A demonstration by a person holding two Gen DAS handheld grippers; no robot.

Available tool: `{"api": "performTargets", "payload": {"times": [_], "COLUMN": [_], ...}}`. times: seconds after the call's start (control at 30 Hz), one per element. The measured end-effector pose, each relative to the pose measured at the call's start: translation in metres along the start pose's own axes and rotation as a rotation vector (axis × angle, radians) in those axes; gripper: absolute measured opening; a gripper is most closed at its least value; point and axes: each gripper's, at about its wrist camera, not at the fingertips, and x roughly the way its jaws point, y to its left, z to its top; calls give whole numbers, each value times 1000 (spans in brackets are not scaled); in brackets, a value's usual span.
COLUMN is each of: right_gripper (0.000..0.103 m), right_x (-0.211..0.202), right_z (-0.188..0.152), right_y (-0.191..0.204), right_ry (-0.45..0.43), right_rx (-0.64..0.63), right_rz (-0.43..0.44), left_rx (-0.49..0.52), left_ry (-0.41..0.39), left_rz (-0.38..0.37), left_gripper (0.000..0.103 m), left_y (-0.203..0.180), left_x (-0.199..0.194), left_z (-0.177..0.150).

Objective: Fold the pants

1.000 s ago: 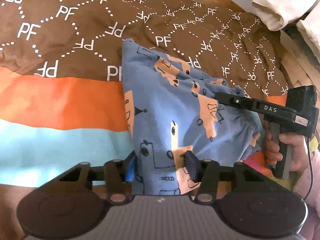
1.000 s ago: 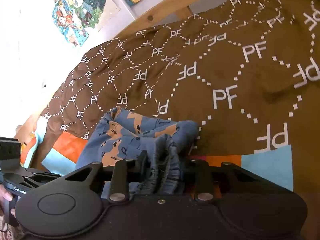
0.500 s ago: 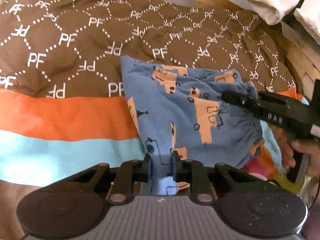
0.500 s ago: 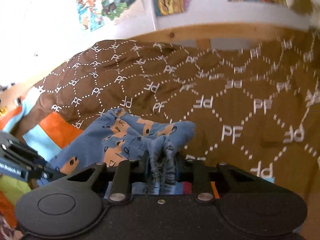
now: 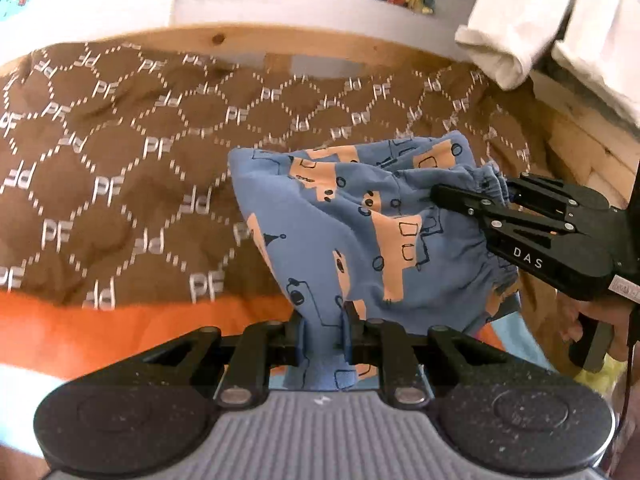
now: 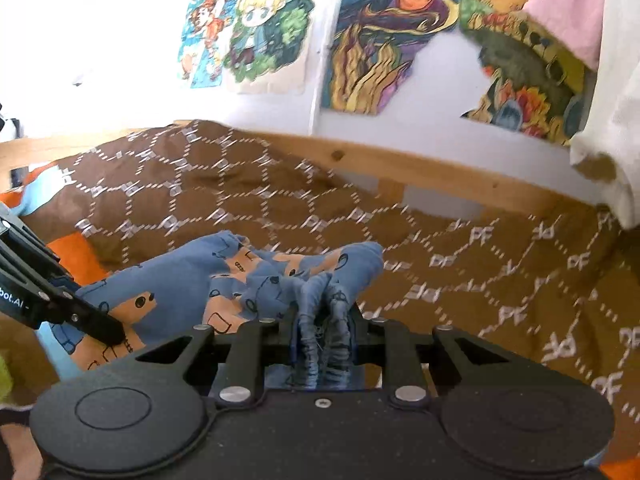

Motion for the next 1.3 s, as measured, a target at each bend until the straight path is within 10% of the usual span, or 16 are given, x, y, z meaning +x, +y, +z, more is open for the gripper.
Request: {"api": "performTargets", "payload": {"times": [0.4, 0.87, 1.07, 1.3], "right_gripper": [23, 24, 32, 64], "right_x": [65, 120, 122, 113], "right_z": [46, 6, 4, 1], "right_y": [-45, -70, -75, -77], "right_ry": [-22, 84, 86, 87], "right_rx": [-73, 99, 120, 137], "right_rz": [-20, 16, 11, -48], "left_rx": [-20, -34, -46, -54], "left_ry": [-89, 9, 22, 37], "left_rz": [17, 20, 33, 82], "left_gripper": [19, 20, 27, 56], "left_y": [14, 43, 45, 43], "left_x": [42, 95, 98, 95], "left_z": [57, 48, 50, 48]}}
